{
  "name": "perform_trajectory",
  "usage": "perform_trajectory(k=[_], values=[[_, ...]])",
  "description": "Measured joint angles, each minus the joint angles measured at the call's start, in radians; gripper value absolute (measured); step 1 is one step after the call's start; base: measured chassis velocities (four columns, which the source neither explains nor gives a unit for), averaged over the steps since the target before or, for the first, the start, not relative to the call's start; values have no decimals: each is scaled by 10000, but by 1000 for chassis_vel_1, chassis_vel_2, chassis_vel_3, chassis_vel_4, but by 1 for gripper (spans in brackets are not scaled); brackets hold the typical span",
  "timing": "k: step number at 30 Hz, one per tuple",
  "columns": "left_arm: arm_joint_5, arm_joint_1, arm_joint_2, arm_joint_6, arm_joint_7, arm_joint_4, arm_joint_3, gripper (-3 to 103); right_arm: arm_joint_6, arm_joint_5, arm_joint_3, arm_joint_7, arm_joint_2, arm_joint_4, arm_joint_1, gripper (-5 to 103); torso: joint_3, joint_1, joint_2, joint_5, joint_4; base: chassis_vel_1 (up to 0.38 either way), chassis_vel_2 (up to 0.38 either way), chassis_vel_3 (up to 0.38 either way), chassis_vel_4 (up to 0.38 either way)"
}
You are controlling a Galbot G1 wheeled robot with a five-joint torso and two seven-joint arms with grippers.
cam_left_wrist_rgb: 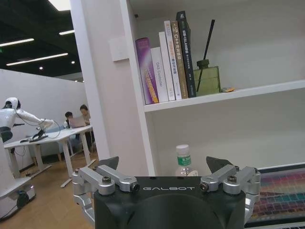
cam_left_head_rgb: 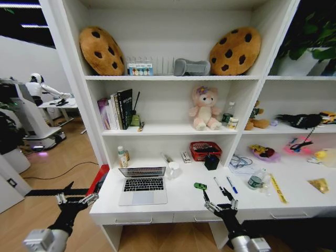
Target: Organize the objects on the table.
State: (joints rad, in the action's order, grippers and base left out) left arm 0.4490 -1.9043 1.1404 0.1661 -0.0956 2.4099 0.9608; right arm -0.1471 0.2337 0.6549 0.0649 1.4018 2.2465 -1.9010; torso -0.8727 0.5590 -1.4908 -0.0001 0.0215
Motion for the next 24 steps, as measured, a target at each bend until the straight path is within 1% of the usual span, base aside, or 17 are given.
perform_trajectory(k=[1, 2, 3, 4, 6, 7, 8, 10, 11, 12, 14, 15, 17, 18, 20, 21, 24], values=[[176, 172, -326, 38, -107, -118, 17, 100, 0, 0, -7, 7, 8, -41, 10, 100, 1, -1, 0, -3, -1, 0, 0, 0, 0], [529, 578, -973, 98, -205, -391, 19, 100, 13, -2, -58, 8, 28, -130, 60, 100, 0, 0, 1, -2, 0, 0, 0, 0, 0], [709, 761, -1290, 129, -275, -507, -7, 101, 32, -9, -74, 8, 35, -169, 91, 100, 0, 0, 0, -3, -1, 0, 0, 0, 0], [709, 761, -1290, 129, -275, -507, -7, 101, 32, -9, -74, 8, 35, -169, 91, 100, 0, 0, 0, -3, -1, 0, 0, 0, 0], [1236, 1401, -2352, 211, -470, -932, -114, 100, 82, -50, -91, 12, 41, -290, 162, 100, 0, 0, 0, -3, -1, 0, 0, 0, 0], [1236, 1401, -2352, 211, -470, -932, -114, 100, 82, -50, -91, 12, 41, -290, 162, 100, 0, 0, 0, -3, -1, 0, 0, 0, 0], [1378, 1617, -2725, 211, -494, -1104, -141, 99, 86, -58, -76, 20, 37, -334, 178, 100, 0, 0, 0, -3, 2, 0, 0, 0, 0], [1728, 2184, -3762, 187, -493, -1669, -188, 99, 75, -91, 25, 52, 38, -461, 186, 100, -1, 1, 1, 0, 4, 0, 0, 0, 0], [1893, 2404, -4100, 180, -482, -1868, -226, 98, 62, -104, 61, 56, 56, -502, 171, 100, -1, 1, 1, -2, 3, 0, 0, 0, 0], [1893, 2404, -4100, 180, -482, -1868, -226, 98, 62, -104, 61, 56, 56, -502, 171, 100, -1, 1, 1, -2, 3, 0, 0, 0, 0], [2329, 2906, -4802, 179, -452, -2221, -419, 98, -1, -205, 104, 71, 145, -593, 95, 100, -1, 0, 1, -1, 1, 0, 0, 0, 0], [2329, 2906, -4802, 179, -452, -2221, -419, 98, -1, -205, 104, 71, 145, -593, 95, 100, -1, 0, 1, -1, 1, 0, 0, 0, 0], [2616, 3392, -5300, 203, -411, -2443, -717, 98, -70, -325, 93, 114, 268, -656, 38, 100, 0, 0, 1, -1, 1, 0, 0, 0, 0], [2616, 3392, -5300, 203, -411, -2443, -717, 98, -70, -325, 93, 114, 268, -656, 38, 100, 0, 0, 1, -1, 1, 0, 0, 0, 0], [2799, 3869, -5749, 251, -262, -2606, -1121, 98, -125, -446, 60, 165, 397, -702, -5, 100, -1, 0, 1, -1, 0, 0, 0, 0, 0], [2799, 3869, -5749, 251, -262, -2606, -1121, 98, -125, -446, 60, 165, 397, -702, -5, 100, -1, 0, 1, -1, 0, 0, 0, 0, 0], [3057, 4364, -6195, 335, -191, -2622, -1763, 97, -179, -535, 59, 186, 483, -762, -14, 100, 0, 0, 1, 2, 0, 0, 0, 0, 0]])
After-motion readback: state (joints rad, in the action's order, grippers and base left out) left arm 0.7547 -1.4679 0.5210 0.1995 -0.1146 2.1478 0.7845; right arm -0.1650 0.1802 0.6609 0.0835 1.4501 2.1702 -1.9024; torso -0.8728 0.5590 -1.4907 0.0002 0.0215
